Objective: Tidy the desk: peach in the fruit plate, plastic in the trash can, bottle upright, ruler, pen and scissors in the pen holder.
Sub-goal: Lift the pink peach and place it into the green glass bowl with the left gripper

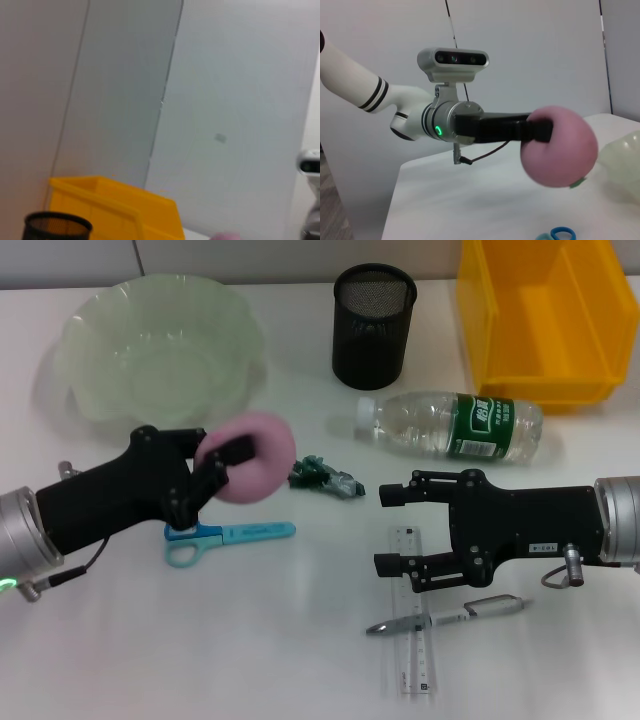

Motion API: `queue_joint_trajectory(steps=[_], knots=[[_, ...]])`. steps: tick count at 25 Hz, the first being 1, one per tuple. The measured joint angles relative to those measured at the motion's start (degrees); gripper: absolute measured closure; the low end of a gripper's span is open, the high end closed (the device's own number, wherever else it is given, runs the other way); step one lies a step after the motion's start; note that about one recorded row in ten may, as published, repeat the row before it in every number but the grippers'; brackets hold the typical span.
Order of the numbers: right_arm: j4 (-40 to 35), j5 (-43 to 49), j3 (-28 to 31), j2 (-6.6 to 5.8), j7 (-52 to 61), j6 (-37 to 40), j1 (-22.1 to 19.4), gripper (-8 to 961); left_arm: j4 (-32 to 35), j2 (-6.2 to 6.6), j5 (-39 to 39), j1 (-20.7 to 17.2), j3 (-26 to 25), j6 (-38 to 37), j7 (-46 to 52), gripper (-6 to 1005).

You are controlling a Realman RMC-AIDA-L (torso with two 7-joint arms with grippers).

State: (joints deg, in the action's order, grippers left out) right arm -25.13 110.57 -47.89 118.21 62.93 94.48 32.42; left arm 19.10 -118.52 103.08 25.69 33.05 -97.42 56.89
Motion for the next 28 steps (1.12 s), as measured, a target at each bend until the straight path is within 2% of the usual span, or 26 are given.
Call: queue_joint_trajectory(steps=[7,13,21,28], knots=[[0.0,-0.2,0.0,0.00,-0.2,-0.3,0.0,137,-2.8,-0.20,-6.8,0.7,0.0,4.6,-1.6,891],[0.0,-0.3,0.0,0.00,-0.4,-0.6,0.0,137,-7.9,-0.28,-18.2,2.2,0.0,15.6,-5.6,881],[0.0,-0.3,0.0,0.05,-0.6,-0.7,0.2,137,-10.5,-0.44,-25.9,4.2,0.0,23.0,-13.7,868],[0.0,-0.3,0.0,0.16,-0.6,-0.8,0.4,137,-12.6,-0.67,-30.7,7.7,-0.1,31.1,-20.2,857]])
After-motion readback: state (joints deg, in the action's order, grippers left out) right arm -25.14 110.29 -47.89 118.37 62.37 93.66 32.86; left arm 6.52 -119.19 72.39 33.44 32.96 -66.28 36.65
